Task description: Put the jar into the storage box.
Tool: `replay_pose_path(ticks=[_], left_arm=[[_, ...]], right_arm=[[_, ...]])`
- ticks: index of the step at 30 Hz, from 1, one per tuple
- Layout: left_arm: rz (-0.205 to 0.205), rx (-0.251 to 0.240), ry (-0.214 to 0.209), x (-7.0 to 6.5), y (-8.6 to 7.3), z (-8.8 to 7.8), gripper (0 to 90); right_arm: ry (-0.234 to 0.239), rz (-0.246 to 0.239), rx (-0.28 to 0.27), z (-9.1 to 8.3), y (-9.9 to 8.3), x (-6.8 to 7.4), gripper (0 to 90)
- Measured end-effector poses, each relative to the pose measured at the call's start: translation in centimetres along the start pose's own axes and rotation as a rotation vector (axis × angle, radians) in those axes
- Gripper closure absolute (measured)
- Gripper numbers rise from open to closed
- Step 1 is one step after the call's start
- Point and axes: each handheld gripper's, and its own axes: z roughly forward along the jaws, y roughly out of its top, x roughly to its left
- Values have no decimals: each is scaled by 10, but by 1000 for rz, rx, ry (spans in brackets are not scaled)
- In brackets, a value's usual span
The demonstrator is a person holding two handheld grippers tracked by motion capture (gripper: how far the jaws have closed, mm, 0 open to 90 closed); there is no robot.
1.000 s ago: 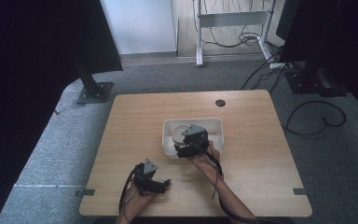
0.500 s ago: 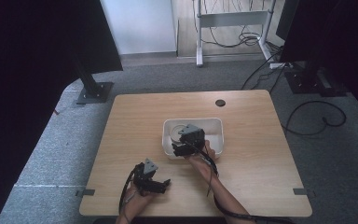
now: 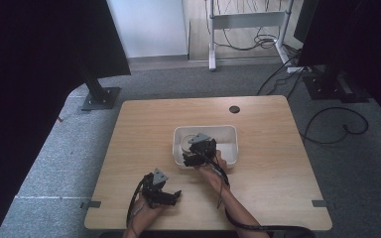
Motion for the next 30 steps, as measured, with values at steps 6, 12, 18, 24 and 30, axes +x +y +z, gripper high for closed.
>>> replay_pose_path(ticks=[6,12,18,24,30], left_arm=[[0,-1,0,0,0,0,0],[-1,-3,0,0,0,0,0],[-1,-3,0,0,0,0,0],[-1,-3,0,0,0,0,0],[0,-3,0,0,0,0,0]], right_arm=[[3,18,9,1,-2,-1,92],[31,66,25,0,-4,-6,91],[29,57,39,-1,-3,-5,89],[43,30,61,-1,-4,-7,68],[56,40,51,-3,-5,-9,44]])
